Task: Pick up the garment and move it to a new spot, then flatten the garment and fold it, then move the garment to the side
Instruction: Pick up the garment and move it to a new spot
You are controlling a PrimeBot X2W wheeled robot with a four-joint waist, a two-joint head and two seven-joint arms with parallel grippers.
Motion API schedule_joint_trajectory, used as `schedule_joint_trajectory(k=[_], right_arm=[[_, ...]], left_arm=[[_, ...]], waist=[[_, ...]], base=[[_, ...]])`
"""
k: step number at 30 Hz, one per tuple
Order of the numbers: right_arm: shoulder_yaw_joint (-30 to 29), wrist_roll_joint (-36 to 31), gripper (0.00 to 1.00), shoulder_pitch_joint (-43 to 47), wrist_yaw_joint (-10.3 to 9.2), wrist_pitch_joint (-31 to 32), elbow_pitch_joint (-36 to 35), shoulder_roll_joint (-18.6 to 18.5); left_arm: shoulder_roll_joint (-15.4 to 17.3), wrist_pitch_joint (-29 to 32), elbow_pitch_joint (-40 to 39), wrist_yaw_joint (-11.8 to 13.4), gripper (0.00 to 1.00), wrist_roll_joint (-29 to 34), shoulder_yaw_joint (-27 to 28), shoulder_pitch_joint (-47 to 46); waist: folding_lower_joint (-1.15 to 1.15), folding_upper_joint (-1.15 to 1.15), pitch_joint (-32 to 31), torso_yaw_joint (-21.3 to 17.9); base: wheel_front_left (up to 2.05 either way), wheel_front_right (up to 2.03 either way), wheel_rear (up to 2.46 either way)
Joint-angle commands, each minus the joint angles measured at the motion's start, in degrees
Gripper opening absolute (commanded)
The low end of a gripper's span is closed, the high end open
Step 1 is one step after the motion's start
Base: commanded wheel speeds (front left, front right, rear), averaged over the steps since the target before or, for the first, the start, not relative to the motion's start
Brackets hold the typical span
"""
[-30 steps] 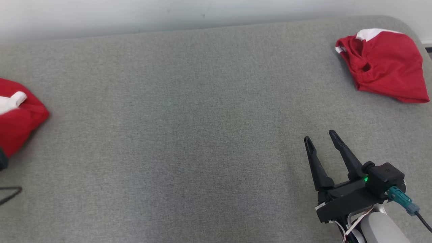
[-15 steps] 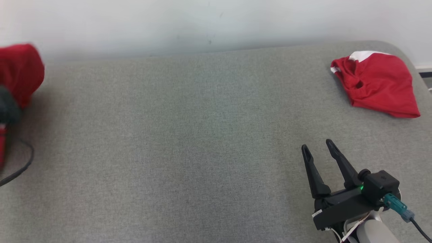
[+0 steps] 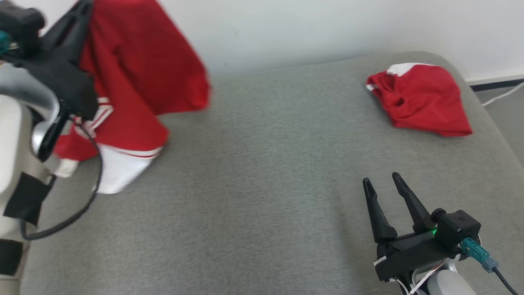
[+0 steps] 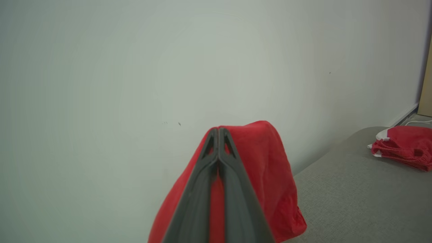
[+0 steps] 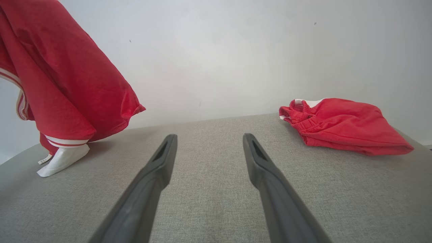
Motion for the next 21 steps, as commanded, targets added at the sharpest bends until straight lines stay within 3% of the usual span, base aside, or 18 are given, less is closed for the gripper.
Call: schedule_joint_trajectory(k=[1,11,21], right_arm=[[-0.22,-0.22,1.00,0.54,-0.04,-0.27,-0.04,0.02],[-1.31,-0.52,1.00,0.97,-0.04,-0.27,-0.30,0.75],[-2.26,-0.90,1.00,1.26,-0.04,-0.27,-0.28,1.32]], left_arm=[[-0.19,0.39,-1.76,0.11,0.00,-0.87,-0.30,0.77],[-4.33,4.46,-16.42,0.47,0.00,-1.83,-5.77,4.89],[-6.25,3.36,-18.99,3.12,0.00,-4.35,-8.31,16.28]], waist=[[0.00,0.00,-0.32,-1.37],[0.00,0.00,-0.21,-3.80],[0.00,0.00,0.79,-2.87]], base=[[0.00,0.00,0.00],[0.00,0.00,0.00],[0.00,0.00,0.00]])
